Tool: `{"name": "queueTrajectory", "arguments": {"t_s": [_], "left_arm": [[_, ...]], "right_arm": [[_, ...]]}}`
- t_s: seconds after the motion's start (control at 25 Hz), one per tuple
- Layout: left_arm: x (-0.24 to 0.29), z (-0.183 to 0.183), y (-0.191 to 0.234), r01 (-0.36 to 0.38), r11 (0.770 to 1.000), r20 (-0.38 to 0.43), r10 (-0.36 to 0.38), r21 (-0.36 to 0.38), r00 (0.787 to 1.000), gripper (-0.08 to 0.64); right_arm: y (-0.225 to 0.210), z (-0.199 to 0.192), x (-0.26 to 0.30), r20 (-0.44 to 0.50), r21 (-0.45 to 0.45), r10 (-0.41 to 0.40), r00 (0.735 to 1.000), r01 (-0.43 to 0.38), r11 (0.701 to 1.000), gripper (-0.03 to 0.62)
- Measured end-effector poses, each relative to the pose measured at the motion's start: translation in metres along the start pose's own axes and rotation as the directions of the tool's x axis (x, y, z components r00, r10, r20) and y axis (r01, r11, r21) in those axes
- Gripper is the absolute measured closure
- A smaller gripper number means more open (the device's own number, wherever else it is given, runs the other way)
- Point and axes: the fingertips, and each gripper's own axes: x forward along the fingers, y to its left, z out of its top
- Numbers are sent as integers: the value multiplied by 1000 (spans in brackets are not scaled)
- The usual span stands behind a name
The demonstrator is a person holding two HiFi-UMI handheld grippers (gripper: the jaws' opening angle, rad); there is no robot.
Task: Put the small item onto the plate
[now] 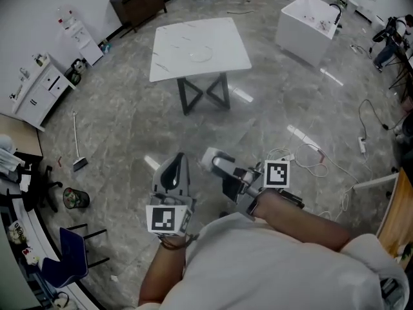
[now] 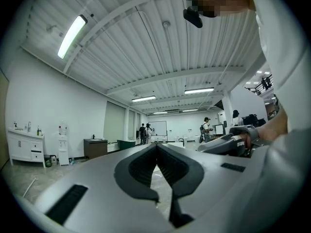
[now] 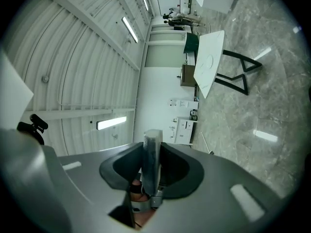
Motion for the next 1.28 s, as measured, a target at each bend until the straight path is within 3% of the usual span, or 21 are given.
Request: {"name": "queueTrajectory", "arguments": {"t_s": [0.2,0.36,0.92,1.28], "left_arm": [[26,-8,42,-70,997,2,70,16,998,554],[80,-18,74,-105,994,-7,105,19,994,554],[364,-49,132,-134,989,-67,130,-65,989,554],[489,-47,164,-104,993,-73,100,-64,992,554]], "right_arm": [[-26,26,47,-53,35,13,999,-11,999,485],[-50,75,82,-78,57,20,997,-15,998,485],[-106,365,147,-65,59,13,998,-9,998,485],[-133,483,179,1,85,7,1000,-7,996,485]]}}
